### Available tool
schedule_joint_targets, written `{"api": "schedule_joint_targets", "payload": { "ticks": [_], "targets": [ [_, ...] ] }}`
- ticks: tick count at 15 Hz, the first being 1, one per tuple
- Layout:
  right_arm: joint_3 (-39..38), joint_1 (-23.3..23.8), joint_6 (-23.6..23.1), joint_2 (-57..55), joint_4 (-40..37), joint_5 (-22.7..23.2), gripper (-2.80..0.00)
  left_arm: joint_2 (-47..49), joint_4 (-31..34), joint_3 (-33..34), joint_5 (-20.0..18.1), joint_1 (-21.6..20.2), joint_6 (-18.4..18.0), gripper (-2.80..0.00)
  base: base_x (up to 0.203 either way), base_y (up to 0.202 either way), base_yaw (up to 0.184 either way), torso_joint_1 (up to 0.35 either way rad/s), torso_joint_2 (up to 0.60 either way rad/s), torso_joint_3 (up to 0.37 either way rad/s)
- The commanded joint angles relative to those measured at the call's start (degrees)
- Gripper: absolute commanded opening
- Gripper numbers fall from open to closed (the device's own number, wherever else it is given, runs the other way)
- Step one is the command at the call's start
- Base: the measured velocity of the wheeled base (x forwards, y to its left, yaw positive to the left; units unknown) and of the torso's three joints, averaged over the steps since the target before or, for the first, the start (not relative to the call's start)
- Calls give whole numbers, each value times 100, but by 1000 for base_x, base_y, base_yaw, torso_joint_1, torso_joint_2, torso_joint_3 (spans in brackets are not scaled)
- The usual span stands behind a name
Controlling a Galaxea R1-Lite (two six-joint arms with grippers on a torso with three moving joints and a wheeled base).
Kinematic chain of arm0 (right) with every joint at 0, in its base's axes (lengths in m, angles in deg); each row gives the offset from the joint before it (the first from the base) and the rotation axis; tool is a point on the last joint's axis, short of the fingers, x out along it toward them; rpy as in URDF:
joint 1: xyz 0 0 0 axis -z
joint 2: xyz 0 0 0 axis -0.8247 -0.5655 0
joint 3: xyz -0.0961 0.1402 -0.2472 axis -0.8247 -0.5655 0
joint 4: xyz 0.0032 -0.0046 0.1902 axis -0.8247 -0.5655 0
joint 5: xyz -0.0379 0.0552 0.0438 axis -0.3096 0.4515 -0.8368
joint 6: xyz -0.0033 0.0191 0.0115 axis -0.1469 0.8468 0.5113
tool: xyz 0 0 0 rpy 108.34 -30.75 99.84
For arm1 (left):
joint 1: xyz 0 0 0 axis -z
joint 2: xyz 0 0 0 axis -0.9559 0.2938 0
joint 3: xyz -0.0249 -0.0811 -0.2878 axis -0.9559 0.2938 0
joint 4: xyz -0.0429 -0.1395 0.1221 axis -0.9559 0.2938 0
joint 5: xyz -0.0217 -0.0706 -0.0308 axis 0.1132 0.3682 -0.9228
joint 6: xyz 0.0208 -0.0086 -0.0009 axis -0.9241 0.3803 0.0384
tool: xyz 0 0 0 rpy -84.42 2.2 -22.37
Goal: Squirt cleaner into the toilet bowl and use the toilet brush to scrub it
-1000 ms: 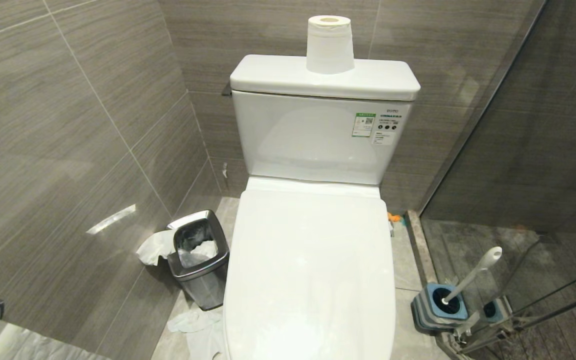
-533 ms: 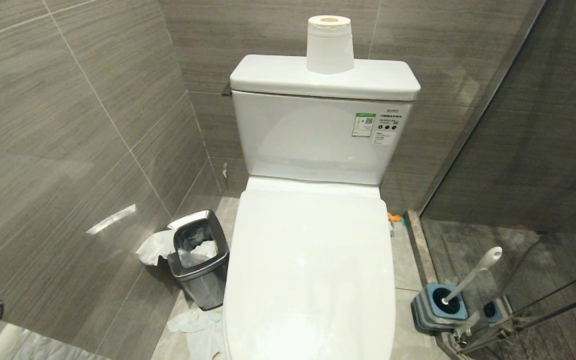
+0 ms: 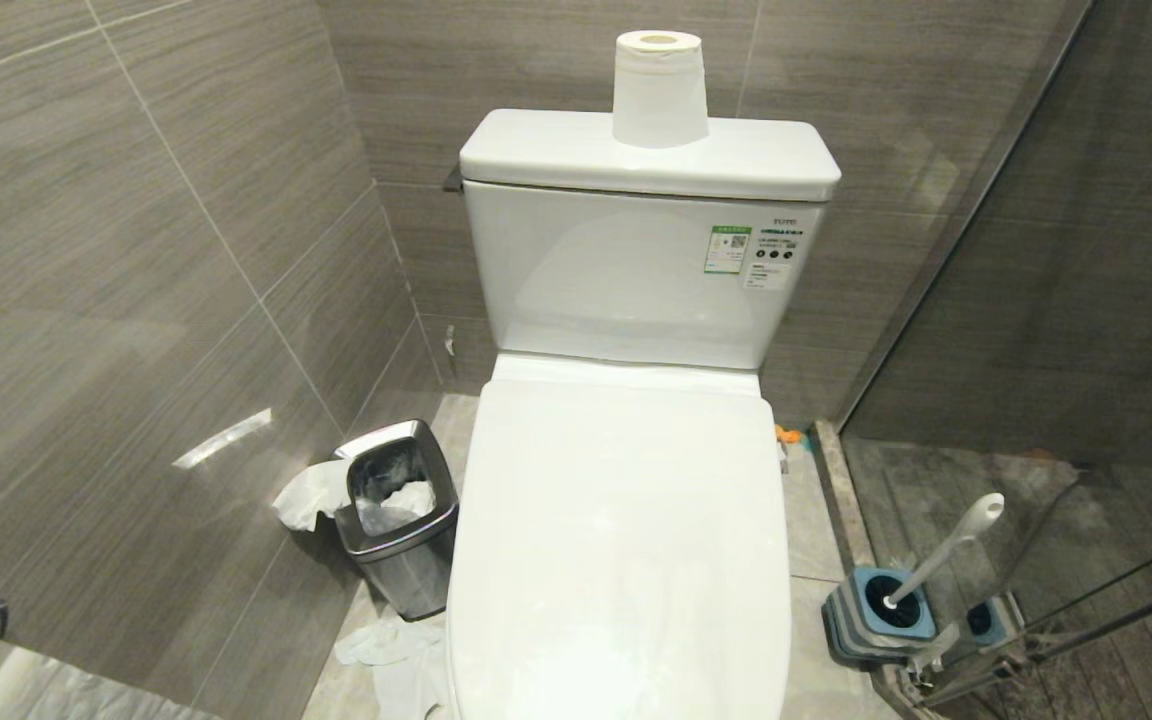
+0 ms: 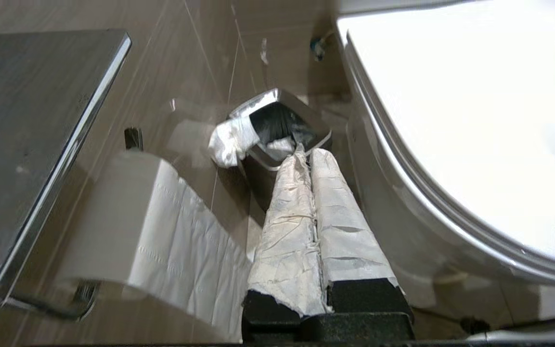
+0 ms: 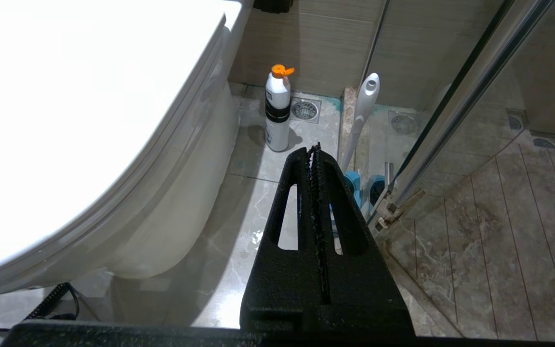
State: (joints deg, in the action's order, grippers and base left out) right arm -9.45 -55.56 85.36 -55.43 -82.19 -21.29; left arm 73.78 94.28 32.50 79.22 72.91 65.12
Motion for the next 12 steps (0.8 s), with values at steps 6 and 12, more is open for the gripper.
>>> {"api": "schedule_joint_targets", "payload": {
  "ticks": [6,12],
  "targets": [
    [-1,0,0,-5,-2,-2,-280,-3,-1484,1082,82,0,-541,-280,0,0,0,0,0,0],
    [-1,0,0,-5,-2,-2,-280,-3,-756,1082,249,0,-98,-280,0,0,0,0,0,0]
  ]
}}
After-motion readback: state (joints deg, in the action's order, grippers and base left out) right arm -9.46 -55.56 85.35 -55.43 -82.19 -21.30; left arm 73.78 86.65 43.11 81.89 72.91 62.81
